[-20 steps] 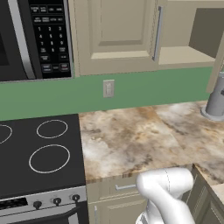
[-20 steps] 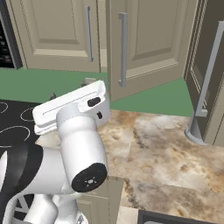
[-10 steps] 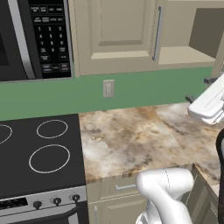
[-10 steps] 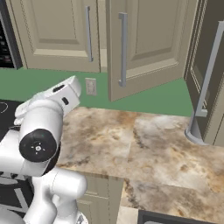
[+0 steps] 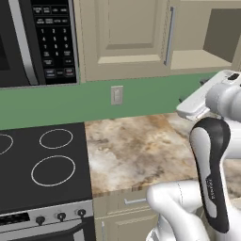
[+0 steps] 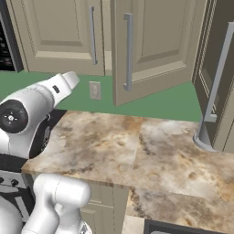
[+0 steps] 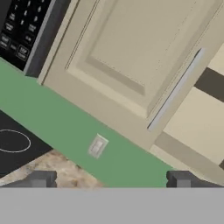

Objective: Open the cabinet, retrieve the rolling pin, and place it next to the meat on the cutting board to prepare for tenderizing.

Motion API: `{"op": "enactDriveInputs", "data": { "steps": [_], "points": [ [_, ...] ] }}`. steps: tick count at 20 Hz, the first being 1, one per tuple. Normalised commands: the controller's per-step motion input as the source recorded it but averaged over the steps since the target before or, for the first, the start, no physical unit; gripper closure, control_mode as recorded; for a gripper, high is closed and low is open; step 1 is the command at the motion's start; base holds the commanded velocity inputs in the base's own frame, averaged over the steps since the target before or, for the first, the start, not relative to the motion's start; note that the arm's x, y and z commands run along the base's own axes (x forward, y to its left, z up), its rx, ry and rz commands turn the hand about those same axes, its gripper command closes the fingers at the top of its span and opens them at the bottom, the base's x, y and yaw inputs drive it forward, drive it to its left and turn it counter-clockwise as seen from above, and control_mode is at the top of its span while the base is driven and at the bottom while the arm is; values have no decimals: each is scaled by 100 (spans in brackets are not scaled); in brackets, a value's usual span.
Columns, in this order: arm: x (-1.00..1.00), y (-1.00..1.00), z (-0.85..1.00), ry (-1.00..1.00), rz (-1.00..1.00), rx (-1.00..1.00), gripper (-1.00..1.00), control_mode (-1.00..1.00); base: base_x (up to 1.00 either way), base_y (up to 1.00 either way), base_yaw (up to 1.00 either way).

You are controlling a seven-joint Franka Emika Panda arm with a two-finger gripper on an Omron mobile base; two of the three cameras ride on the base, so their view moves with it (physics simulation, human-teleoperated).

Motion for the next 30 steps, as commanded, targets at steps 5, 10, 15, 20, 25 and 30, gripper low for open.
{"op": "enactDriveInputs", "data": {
  "steps": [5, 10, 15, 20, 25, 30],
  "points": [
    [46, -9, -9, 13, -24, -8, -100, -100, 0, 0, 0],
    [44, -17, -6, 11, -23, -7, -100, -100, 0, 0, 0],
    [36, -41, -7, 12, -20, -5, -100, -100, 0, 0, 0],
    [30, -51, -10, 11, -18, -3, -100, -100, 0, 0, 0],
    [28, -50, -11, 10, -18, -4, -100, -100, 0, 0, 0],
    [25, -30, -9, 7, -14, -3, -100, -100, 0, 0, 0]
  ]
}}
